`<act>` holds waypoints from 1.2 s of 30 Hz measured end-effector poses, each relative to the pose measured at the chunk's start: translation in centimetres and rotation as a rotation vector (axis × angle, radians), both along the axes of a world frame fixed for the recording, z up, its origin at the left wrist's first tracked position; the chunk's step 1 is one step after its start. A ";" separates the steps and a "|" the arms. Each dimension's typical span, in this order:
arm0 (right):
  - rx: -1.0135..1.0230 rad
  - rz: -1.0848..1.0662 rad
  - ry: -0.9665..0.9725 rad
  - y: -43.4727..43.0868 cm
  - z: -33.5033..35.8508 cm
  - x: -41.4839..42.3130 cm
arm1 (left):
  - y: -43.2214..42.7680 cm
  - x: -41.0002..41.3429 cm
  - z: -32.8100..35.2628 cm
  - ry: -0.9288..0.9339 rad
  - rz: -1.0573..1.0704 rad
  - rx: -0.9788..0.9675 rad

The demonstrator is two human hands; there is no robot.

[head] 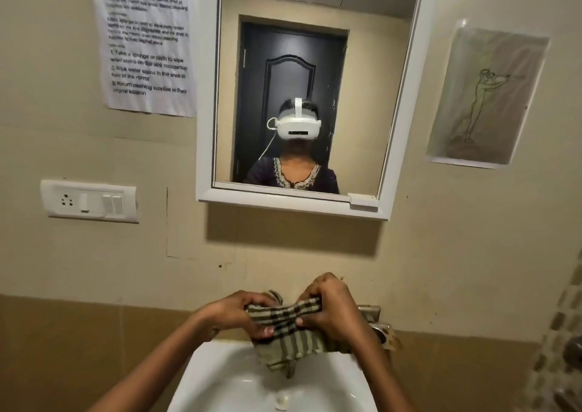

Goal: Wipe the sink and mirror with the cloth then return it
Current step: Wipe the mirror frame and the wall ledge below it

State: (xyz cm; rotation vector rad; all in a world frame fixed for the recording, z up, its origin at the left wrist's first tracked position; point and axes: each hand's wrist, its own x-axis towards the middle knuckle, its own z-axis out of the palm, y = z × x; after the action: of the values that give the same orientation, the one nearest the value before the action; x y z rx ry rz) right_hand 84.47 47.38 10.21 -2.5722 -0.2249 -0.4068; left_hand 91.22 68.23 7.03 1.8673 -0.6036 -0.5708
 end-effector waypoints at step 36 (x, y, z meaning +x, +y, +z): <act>0.103 0.070 -1.266 9.6 42.8 12.8 | -1.1 9.6 46.3 -1.714 1.044 -0.596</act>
State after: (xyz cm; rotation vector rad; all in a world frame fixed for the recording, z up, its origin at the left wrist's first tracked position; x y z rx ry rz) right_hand 97.31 56.96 53.01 -1.8340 -0.6800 -1.8832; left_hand 100.82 67.11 53.30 1.3778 -0.5578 1.8427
